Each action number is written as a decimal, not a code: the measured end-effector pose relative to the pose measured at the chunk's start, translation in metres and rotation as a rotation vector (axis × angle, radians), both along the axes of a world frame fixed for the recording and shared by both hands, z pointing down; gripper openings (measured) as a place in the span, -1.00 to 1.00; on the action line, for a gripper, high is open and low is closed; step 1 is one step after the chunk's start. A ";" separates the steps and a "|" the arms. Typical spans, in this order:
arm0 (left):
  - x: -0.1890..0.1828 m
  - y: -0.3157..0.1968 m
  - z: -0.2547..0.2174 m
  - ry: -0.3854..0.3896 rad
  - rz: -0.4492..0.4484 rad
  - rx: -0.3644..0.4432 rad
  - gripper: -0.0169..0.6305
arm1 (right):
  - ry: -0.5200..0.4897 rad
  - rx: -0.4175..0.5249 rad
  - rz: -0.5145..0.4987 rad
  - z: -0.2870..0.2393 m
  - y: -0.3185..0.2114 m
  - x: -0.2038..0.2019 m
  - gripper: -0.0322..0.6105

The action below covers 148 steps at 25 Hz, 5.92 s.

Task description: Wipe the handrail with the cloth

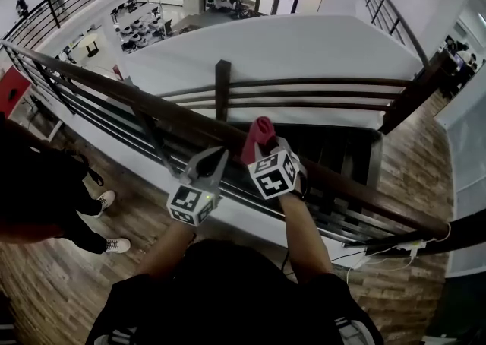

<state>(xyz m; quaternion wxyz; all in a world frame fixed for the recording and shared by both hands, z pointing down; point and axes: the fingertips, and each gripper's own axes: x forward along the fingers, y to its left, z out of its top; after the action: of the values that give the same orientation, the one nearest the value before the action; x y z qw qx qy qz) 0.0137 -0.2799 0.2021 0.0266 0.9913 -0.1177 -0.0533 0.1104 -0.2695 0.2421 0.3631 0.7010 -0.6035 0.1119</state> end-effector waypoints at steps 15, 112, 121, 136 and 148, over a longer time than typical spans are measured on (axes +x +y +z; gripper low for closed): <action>0.017 0.027 0.002 -0.010 0.187 -0.042 -0.95 | 0.018 -0.008 0.174 -0.005 0.036 0.016 -0.77; 0.272 0.401 -0.011 0.010 0.465 -0.075 -0.95 | 0.062 0.010 0.419 -0.022 0.428 0.237 -0.77; 0.295 0.427 -0.014 0.012 0.409 -0.085 -0.95 | 0.065 0.014 0.413 -0.023 0.470 0.264 -0.77; 0.325 0.486 -0.024 0.022 0.458 -0.075 -0.95 | 0.082 0.010 0.493 -0.025 0.539 0.305 -0.77; 0.339 0.535 -0.026 0.027 0.526 -0.084 -0.95 | 0.110 -0.008 0.530 -0.028 0.580 0.326 -0.77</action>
<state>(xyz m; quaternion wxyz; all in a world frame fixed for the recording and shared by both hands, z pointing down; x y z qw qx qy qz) 0.3523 0.2554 0.1757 0.0822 0.9850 0.1421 -0.0529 0.4366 0.3106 0.2143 0.3561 0.8381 -0.3781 0.1671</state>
